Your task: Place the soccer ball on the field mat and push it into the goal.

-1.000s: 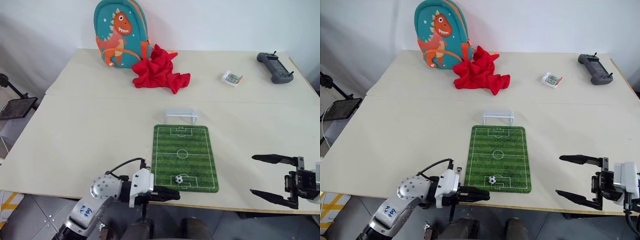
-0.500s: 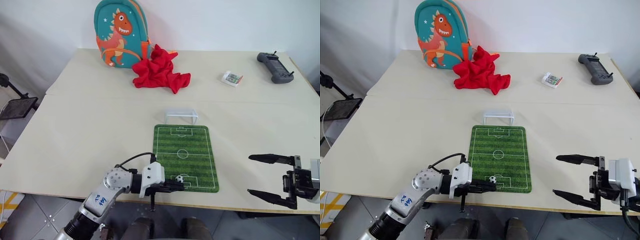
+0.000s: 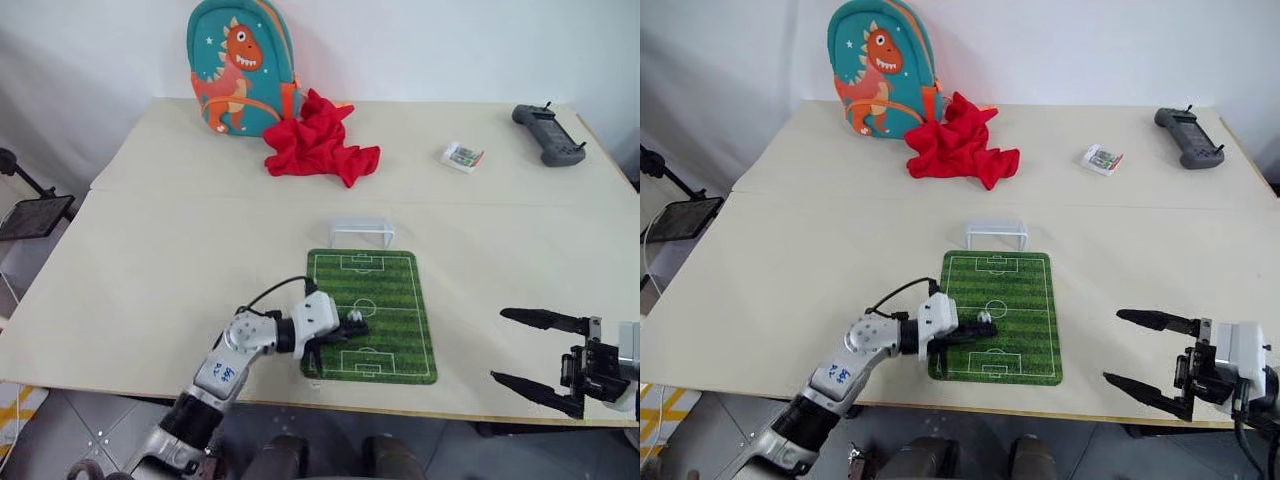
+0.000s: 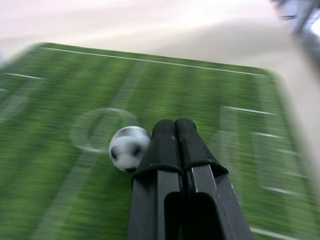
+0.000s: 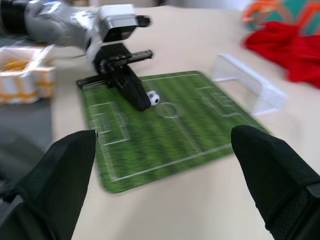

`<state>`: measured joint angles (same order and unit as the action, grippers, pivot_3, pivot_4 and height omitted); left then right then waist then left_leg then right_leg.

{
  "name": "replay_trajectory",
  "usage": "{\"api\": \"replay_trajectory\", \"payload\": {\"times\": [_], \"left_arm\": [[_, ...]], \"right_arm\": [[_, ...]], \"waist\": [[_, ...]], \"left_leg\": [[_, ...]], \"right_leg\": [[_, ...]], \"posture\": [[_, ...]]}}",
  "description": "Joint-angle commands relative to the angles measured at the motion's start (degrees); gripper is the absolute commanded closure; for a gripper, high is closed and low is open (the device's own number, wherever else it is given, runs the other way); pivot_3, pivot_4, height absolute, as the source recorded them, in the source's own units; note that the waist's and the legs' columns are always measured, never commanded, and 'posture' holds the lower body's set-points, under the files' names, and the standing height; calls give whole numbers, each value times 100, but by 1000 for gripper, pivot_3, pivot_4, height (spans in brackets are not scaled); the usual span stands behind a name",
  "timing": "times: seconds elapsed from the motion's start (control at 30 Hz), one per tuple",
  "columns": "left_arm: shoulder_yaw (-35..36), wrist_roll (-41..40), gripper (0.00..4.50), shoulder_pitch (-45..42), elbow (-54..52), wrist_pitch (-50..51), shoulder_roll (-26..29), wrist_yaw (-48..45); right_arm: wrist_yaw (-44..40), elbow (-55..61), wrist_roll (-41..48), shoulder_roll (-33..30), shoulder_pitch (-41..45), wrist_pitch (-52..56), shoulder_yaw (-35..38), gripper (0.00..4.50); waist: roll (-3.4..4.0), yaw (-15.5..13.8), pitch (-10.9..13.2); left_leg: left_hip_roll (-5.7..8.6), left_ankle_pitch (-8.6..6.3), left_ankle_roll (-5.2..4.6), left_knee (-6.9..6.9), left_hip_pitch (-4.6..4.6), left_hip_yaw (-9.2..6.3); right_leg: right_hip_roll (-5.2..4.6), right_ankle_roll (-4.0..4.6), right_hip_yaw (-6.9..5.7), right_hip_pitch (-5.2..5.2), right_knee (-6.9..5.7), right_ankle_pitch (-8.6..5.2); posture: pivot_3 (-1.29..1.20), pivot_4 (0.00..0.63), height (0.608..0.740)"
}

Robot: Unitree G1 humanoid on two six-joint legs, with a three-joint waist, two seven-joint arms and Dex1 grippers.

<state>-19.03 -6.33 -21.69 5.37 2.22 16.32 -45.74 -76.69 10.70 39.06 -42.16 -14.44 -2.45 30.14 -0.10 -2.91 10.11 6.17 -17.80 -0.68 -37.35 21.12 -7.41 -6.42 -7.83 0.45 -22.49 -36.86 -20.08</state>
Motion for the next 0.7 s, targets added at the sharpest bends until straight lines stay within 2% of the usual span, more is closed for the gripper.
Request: {"api": "replay_trajectory", "payload": {"times": [0.03,0.2,0.43,0.7], "left_arm": [[273,-152,4462,-227,59,-430,-106,-27],[912,-1210,4462,203,-942,-62,302,-635],[2228,-2118,4462,884,-1684,392,1108,-634],[3205,-2054,4462,1365,-1652,303,1702,-432]], "right_arm": [[862,-83,-32,363,179,-51,277,0],[895,-614,-160,813,215,-541,225,0],[378,-1449,-177,880,462,-1089,141,0],[-252,-2662,-168,774,1002,-1603,155,0]], "waist": [[-1,2,1],[1,27,-2],[4,146,-3],[5,158,-4]], "left_leg": [[-1,0,0,0,1,0],[-3,-1,2,7,-1,-1],[-4,-1,2,5,-4,-2],[-4,0,1,7,-10,-2]], "right_leg": [[1,0,0,-2,-2,0],[0,-2,0,-7,-8,1],[-1,-1,3,-4,-8,1],[-1,0,5,2,-5,1]], "posture": [[0,150,740],[0,150,740],[0,150,740],[0,150,740]]}}
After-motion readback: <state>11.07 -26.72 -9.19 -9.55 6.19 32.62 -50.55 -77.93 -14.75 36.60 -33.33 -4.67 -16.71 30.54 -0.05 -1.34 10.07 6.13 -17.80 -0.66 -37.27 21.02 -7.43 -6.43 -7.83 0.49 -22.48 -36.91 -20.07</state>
